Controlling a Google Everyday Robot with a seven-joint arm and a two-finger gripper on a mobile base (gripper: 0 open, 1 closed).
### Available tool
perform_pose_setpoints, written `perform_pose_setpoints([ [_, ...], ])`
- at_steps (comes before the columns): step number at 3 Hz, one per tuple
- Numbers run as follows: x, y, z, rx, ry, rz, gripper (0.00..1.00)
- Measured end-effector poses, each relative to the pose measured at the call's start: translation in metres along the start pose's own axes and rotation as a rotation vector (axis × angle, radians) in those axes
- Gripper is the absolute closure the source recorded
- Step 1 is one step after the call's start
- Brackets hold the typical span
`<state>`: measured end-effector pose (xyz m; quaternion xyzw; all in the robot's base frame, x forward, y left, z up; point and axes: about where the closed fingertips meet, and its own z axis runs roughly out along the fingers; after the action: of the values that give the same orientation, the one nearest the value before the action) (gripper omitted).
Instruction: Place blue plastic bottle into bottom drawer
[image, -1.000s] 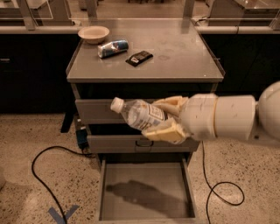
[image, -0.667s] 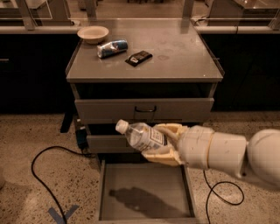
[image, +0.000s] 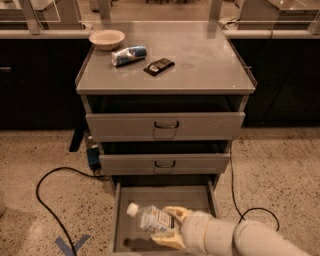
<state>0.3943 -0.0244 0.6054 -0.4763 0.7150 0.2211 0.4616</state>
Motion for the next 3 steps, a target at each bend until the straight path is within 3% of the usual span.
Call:
perform_pose_setpoints([
  [1,0.022,0.014,0.014,0.011,0.025,0.017,1.0],
  [2,0.022,0.014,0.014,0.011,0.025,0.017,1.0],
  [3,0.03,0.003,0.027,0.039,0.02,-0.026,1.0],
])
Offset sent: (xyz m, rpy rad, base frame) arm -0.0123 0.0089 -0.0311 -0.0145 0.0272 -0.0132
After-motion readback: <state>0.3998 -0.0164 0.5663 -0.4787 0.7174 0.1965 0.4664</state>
